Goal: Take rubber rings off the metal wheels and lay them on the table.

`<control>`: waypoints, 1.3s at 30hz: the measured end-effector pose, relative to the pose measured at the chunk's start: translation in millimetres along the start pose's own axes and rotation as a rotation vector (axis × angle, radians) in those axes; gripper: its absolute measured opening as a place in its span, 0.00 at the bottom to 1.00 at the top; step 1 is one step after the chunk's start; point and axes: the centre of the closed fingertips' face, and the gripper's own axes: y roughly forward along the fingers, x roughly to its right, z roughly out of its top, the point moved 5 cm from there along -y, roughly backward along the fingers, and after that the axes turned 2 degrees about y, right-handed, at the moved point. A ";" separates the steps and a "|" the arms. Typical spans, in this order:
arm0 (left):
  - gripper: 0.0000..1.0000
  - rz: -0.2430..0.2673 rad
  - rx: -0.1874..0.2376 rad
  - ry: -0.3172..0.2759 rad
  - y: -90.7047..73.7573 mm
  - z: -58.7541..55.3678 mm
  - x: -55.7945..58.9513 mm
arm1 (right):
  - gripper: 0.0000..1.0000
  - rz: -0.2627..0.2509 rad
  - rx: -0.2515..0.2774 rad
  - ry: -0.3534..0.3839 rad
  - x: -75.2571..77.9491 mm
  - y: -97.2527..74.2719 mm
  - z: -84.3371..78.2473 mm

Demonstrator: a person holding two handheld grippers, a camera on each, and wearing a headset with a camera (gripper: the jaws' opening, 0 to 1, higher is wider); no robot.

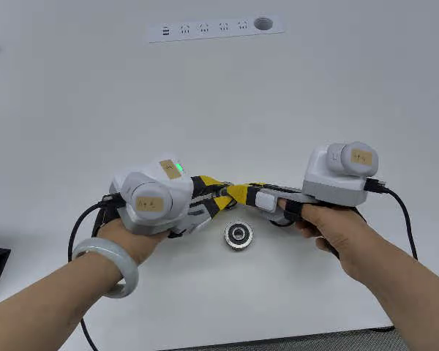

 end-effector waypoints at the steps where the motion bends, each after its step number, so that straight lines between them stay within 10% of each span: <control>1: 0.14 0.000 0.000 -0.001 0.1 -0.1 -0.1 | 0.18 0.002 0.000 0.001 -0.6 -0.2 -0.4; 39: 0.13 0.001 0.006 -0.003 -0.4 -1.1 0.0 | 0.24 0.041 -0.009 0.028 -1.0 -3.0 -1.2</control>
